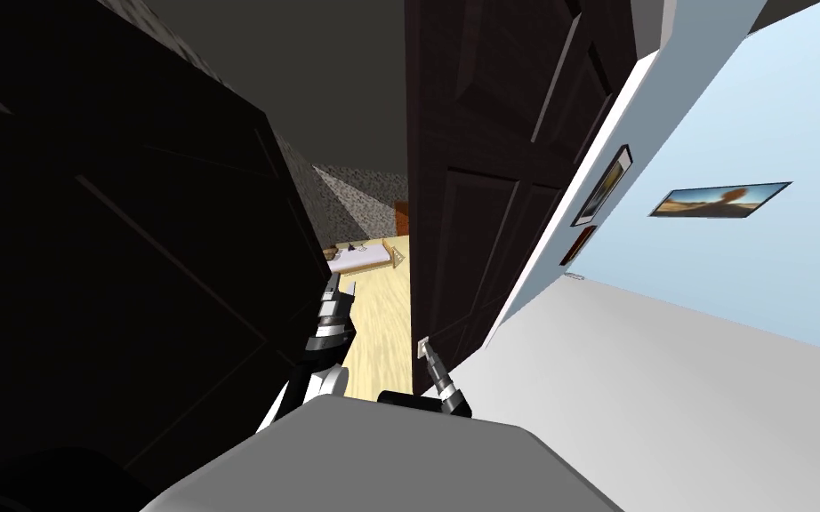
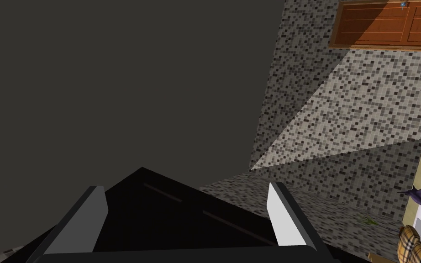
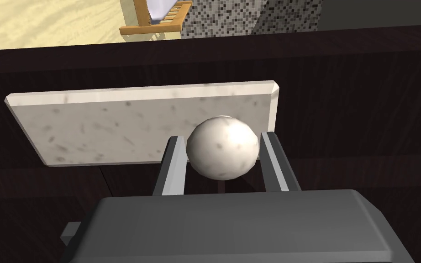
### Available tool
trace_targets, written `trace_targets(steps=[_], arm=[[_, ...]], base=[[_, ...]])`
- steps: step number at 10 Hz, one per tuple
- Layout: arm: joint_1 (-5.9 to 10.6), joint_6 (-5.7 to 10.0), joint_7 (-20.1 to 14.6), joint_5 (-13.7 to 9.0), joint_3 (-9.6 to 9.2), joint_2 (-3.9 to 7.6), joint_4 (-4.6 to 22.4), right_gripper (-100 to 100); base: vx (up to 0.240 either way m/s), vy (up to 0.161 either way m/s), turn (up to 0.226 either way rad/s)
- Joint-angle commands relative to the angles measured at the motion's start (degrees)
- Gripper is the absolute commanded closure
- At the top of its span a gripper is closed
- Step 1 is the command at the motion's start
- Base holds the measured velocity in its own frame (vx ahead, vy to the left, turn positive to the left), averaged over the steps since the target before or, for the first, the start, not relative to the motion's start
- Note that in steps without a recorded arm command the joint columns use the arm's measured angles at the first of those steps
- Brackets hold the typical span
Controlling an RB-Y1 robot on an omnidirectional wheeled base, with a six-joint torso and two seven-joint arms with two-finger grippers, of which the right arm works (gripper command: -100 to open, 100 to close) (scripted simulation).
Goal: Push the door open
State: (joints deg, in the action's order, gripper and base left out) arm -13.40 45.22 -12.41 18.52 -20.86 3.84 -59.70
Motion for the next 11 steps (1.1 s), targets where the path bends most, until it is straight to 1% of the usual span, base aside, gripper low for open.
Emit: trace_targets(steps=[1,2,4,6,8,11], arm=[[0.08,0.21,-0.02,-0.04,0.01,-0.05,-0.16,100],[0.43,-0.17,0.41,-0.5,0.83,0.1,0.36,100],[0.73,-0.28,0.7,-0.86,1.42,0.14,0.61,100],[1.47,-0.55,1.43,-1.75,2.89,0.15,1.24,100],[1.93,-0.71,1.88,-2.31,3.8,0.09,1.63,100],[2.67,-0.98,2.62,-3.2,5.28,-0.08,2.27,100]], base=[[-0.006,-0.002,-0.002],[0.076,0.057,-0.03],[0.154,0.1,-0.021],[0.167,0.144,-0.057],[0.122,0.131,-0.034],[0.096,0.077,-0.036]])
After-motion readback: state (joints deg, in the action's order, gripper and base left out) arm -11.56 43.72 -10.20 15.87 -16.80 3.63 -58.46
